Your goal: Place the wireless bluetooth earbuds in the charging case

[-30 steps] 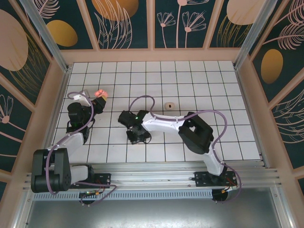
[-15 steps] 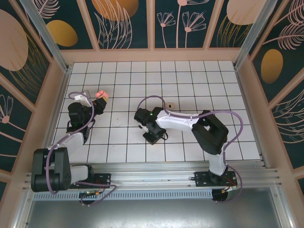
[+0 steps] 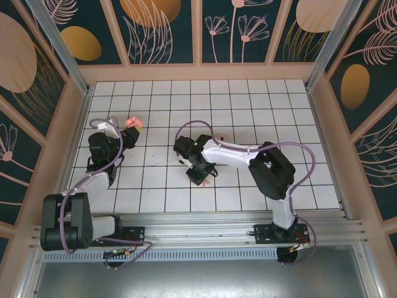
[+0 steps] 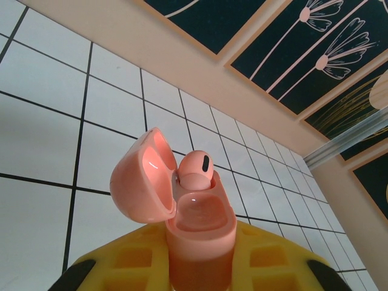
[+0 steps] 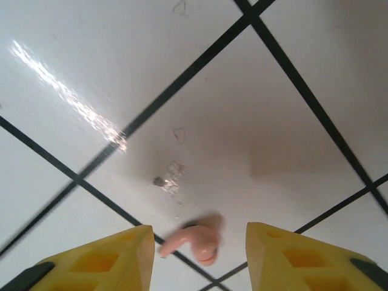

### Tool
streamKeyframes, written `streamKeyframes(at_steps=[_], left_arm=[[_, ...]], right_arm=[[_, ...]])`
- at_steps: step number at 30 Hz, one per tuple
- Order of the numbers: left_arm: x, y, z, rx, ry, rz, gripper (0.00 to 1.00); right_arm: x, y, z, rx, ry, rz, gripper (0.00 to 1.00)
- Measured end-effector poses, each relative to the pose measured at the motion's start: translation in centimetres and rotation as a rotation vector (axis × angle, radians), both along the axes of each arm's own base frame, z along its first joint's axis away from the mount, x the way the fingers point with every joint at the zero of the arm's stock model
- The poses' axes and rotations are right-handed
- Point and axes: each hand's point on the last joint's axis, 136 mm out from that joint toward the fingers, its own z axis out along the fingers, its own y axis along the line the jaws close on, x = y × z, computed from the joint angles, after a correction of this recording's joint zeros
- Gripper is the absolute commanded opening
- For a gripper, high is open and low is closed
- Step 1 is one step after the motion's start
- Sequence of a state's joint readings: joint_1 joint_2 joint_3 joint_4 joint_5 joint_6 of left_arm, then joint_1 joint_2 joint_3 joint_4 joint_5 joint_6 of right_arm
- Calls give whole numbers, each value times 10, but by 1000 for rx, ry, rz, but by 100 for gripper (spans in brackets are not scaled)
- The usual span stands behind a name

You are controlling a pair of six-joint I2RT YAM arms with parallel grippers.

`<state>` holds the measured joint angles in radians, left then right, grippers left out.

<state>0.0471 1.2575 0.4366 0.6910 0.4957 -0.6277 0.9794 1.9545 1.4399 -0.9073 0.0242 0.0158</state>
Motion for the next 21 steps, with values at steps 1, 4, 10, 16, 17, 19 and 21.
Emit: streamKeyframes(at_steps=[1, 4, 10, 16, 17, 19, 21], left_arm=[[0, 0, 0, 0, -1, -2, 15], [0, -1, 0, -1, -1, -6, 15], [-1, -3, 1, -1, -3, -20, 15], [-2, -3, 2, 5, -7, -21, 15], [-2, -3, 2, 8, -8, -22, 15], [-2, -3, 1, 8, -7, -22, 15], [-2, -3, 1, 7, -6, -24, 15]], right_arm=[[-1, 0, 3, 8, 5, -35, 45], [-4, -2, 16, 26, 19, -184, 45], [-6, -13, 34, 83, 93, -561, 46], [-29, -39, 16, 59, 225, -866, 45], [-32, -39, 12, 60, 239, -892, 45], [-35, -38, 7, 63, 257, -925, 45], [-33, -35, 5, 77, 265, -944, 46]])
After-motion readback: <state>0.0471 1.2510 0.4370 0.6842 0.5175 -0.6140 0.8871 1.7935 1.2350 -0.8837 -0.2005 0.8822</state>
